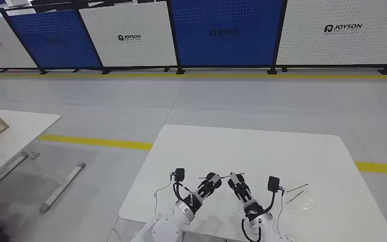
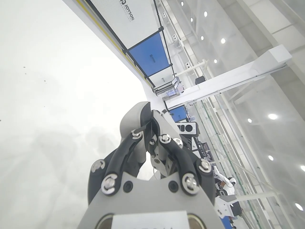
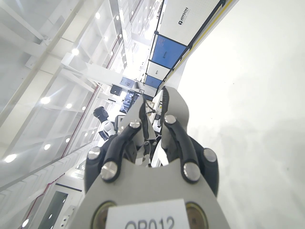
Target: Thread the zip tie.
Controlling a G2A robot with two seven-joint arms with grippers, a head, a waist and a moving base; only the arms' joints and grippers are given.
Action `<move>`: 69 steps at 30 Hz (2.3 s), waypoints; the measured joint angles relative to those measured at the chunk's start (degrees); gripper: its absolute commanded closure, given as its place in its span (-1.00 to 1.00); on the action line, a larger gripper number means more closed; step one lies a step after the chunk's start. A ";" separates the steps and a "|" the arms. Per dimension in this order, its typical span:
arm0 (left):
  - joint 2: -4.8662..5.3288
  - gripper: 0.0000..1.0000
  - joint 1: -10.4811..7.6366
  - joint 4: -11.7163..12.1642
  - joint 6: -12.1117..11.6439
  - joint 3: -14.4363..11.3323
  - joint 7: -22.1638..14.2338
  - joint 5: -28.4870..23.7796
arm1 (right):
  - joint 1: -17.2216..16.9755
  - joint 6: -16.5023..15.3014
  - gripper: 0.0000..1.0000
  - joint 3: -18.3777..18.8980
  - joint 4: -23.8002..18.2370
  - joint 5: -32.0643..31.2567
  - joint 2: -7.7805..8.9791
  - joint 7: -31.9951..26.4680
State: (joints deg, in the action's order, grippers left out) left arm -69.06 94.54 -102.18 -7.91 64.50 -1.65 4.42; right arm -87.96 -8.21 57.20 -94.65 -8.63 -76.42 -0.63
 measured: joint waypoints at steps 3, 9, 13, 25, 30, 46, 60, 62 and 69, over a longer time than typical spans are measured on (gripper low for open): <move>-0.03 1.00 -0.06 -0.05 0.37 -0.06 0.17 0.00 | -0.34 -0.32 0.22 0.23 -0.16 -0.31 -0.01 0.31; -0.09 1.00 -0.24 -0.01 0.83 -0.40 0.39 0.50 | -1.24 -1.06 0.30 0.83 -0.72 -0.90 0.02 0.93; -0.10 1.00 -0.29 -0.09 0.69 -0.77 0.42 1.61 | -1.83 -1.34 0.32 1.33 -1.27 -1.14 0.07 1.08; -0.04 1.00 0.22 -0.03 0.66 -1.51 2.97 7.68 | -2.26 -0.59 0.32 1.40 -1.91 -2.67 -0.01 0.34; -0.06 1.00 0.14 0.15 1.96 -1.43 3.37 8.41 | -2.49 -1.05 0.30 1.18 -2.14 -3.76 -0.01 -0.12; -0.05 1.00 0.10 0.52 1.98 -1.69 3.86 11.16 | -2.38 -0.53 0.92 1.22 -2.37 -3.85 -0.33 0.86; 0.04 1.00 0.76 0.02 0.10 -1.44 4.19 11.67 | -2.14 -0.46 1.00 1.42 -1.98 -3.65 -0.57 0.67; 0.04 1.00 0.81 -0.09 -0.56 -1.40 3.66 10.79 | -2.20 -0.72 1.00 1.46 -1.93 -3.76 -0.57 0.54; 0.15 1.00 1.04 -0.55 -1.71 -1.38 2.32 10.15 | -2.41 -1.11 1.00 1.57 -2.00 -4.39 -0.55 -0.17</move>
State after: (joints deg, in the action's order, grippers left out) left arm -68.92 95.58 -102.73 -9.62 63.12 0.67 14.57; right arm -90.37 -9.32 58.77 -96.65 -13.02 -76.97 -0.80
